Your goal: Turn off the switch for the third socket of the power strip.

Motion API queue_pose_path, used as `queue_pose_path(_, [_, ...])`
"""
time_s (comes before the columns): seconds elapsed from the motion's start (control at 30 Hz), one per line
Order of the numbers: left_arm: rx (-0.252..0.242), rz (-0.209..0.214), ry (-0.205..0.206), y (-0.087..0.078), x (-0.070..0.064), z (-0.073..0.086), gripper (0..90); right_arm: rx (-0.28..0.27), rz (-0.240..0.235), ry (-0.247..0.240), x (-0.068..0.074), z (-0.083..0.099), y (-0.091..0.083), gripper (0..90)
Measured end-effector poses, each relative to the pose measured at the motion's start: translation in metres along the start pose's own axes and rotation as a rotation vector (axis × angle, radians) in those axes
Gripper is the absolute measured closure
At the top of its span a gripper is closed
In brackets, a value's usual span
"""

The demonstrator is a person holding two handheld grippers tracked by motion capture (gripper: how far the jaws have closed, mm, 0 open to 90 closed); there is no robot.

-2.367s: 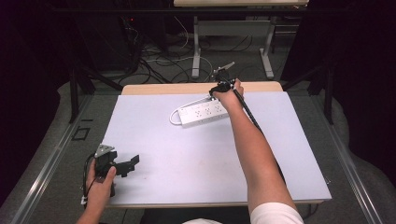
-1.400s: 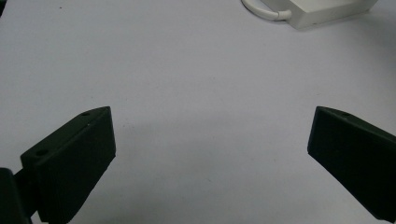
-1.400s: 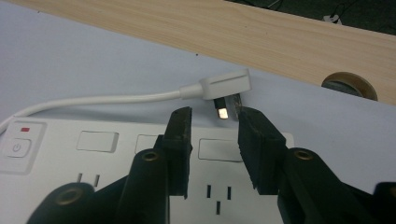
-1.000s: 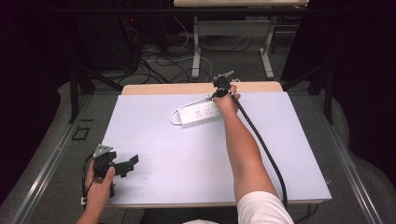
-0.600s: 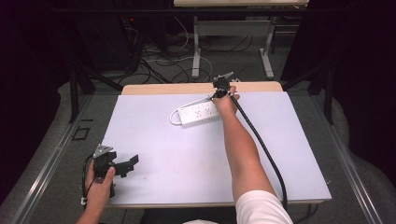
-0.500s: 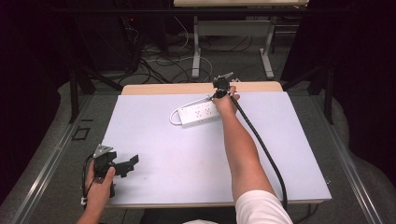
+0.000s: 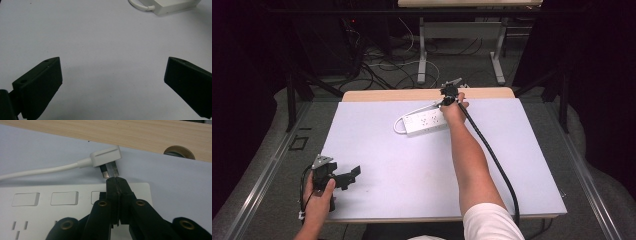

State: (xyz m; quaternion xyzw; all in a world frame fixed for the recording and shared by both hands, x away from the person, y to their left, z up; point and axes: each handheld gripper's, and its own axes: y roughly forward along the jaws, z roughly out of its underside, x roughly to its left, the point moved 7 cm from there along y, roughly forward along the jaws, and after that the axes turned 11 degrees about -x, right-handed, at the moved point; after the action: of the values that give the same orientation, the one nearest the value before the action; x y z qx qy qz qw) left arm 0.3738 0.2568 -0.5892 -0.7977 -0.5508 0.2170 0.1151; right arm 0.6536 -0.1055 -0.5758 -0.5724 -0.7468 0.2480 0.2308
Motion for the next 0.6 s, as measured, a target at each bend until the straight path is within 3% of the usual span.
queue_pose_path(0.6, [0.013,0.003,0.003,-0.0009,-0.0009,0.0005,1.6,0.002,0.008,-0.020,0.0035,0.0010,0.0003,90.0])
